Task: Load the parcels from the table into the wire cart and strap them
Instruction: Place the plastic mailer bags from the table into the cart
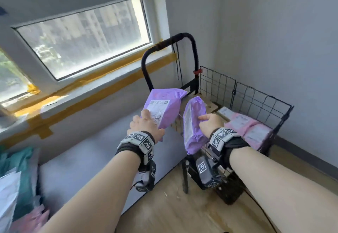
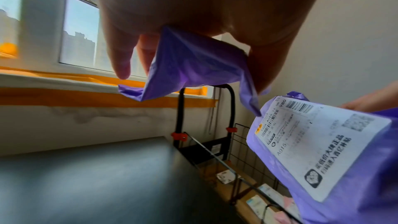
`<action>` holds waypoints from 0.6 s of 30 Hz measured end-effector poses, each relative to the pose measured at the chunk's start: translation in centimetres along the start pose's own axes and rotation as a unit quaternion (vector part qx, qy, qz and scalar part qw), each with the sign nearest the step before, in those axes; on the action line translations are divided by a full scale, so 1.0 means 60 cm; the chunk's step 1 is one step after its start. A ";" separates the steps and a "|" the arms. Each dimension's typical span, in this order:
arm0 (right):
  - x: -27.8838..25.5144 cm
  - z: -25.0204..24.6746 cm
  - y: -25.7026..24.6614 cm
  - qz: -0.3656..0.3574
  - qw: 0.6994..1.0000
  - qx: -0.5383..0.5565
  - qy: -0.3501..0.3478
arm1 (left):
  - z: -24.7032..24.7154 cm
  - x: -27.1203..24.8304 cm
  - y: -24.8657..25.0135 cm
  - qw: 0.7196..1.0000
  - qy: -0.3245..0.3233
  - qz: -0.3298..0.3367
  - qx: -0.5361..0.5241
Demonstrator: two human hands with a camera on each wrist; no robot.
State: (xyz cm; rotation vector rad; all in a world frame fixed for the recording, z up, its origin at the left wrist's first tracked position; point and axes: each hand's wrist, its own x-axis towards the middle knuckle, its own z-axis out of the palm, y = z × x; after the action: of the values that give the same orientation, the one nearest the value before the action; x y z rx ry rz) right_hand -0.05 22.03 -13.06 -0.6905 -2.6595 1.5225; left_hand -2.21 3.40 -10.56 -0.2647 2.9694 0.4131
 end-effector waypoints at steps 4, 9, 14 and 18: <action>0.088 -0.094 0.050 0.046 0.998 0.031 0.020 | 0.046 0.037 0.135 0.999 -0.015 0.031 -0.012; 0.161 -0.184 0.103 0.081 0.994 0.066 0.040 | 0.090 0.079 0.268 0.998 -0.033 0.060 0.008; 0.238 -0.222 0.151 0.134 0.988 0.037 0.061 | 0.127 0.128 0.354 0.993 -0.059 0.089 0.045; 0.296 -0.218 0.179 0.195 0.977 0.040 0.073 | 0.163 0.193 0.393 0.988 -0.086 0.104 0.069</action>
State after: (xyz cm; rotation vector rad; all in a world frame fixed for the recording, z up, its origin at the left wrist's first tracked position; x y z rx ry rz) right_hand -9.31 44.05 -18.72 -1.3257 -2.4406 1.5689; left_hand -16.98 26.73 -15.60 0.0918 2.8465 0.2370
